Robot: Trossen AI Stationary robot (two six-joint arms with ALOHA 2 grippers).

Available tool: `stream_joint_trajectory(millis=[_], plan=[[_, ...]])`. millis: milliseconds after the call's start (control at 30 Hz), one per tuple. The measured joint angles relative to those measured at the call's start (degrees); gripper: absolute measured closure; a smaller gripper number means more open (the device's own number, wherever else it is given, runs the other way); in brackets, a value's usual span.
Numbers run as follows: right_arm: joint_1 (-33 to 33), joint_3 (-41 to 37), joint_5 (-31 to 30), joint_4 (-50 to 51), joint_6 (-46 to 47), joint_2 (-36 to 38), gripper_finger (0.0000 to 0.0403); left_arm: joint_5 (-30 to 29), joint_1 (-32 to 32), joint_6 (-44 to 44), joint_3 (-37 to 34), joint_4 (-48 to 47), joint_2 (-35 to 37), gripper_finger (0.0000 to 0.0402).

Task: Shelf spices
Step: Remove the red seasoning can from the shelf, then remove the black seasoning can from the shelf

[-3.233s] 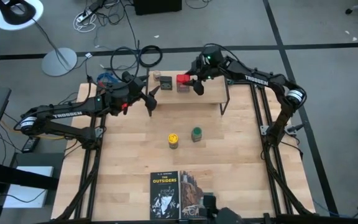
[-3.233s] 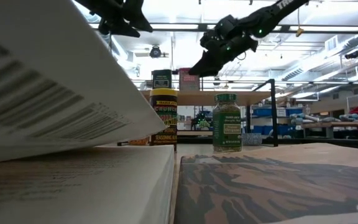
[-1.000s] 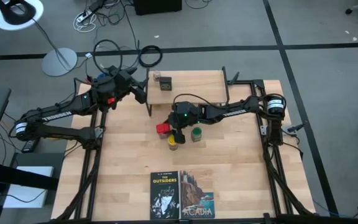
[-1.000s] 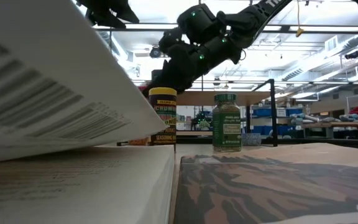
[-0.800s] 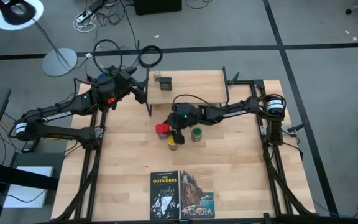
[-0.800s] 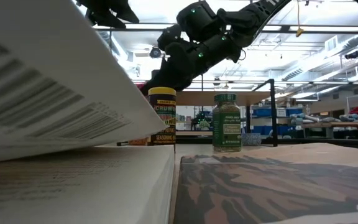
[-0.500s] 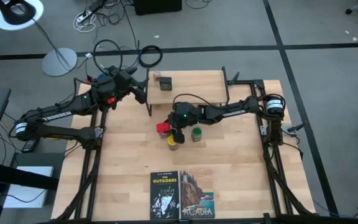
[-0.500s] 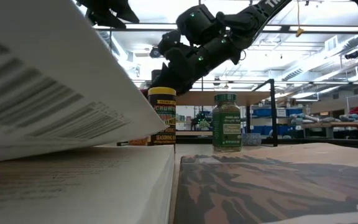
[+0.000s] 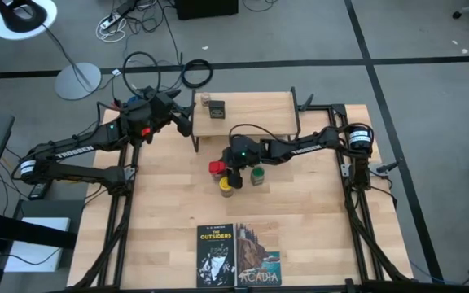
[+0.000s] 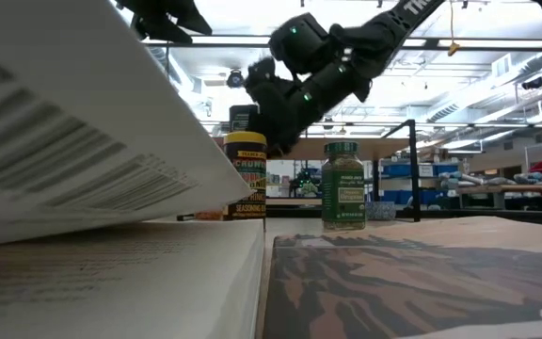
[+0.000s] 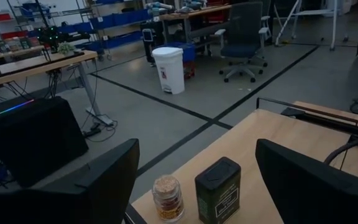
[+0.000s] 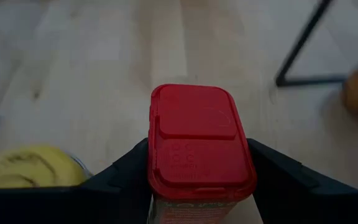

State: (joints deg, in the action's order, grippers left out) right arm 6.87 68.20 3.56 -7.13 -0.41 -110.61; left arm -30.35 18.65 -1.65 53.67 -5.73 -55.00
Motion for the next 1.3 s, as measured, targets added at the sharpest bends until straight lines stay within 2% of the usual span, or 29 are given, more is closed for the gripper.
stream_joint_trajectory(millis=[200, 433, 667, 833, 1067, 1200, 1300], plan=[[-0.42, -4.63, -2.61, -7.21, 3.06, -0.02, 0.0185, 0.0, 0.0, 0.11, 0.0, -0.09, 0.0, 0.0074], [-0.52, -5.25, -2.42, -7.88, 4.02, 0.0, 0.0183, 0.0, 0.0, 0.1, 0.0, -0.15, 0.0, 0.0074], [-0.55, -5.33, -1.85, -8.25, 4.88, 0.36, 0.0115, 0.05, 0.0, 0.34, 0.0, -0.22, 0.0, 0.0074], [-0.68, -5.33, -1.39, -9.5, 4.86, 1.68, 0.0108, 0.12, 0.0, 0.38, 0.0, -0.22, 0.0, 0.0074], [-1.44, -5.36, -2.39, -9.07, 1.99, 9.11, 0.0119, 0.19, 0.09, -0.81, 0.0, -0.1, -1.18, 0.0074], [-1.96, -5.36, -5.34, -8.37, -3.2, 17.02, 0.012, 0.65, 0.12, -1.62, 0.0, 0.02, -3.3, 0.0074], [-1.99, -5.36, -6.72, -8.16, -7.21, 23.91, 0.012, 3.13, 1.05, -3.18, 0.0, 0.0, -5.33, 0.0074]])
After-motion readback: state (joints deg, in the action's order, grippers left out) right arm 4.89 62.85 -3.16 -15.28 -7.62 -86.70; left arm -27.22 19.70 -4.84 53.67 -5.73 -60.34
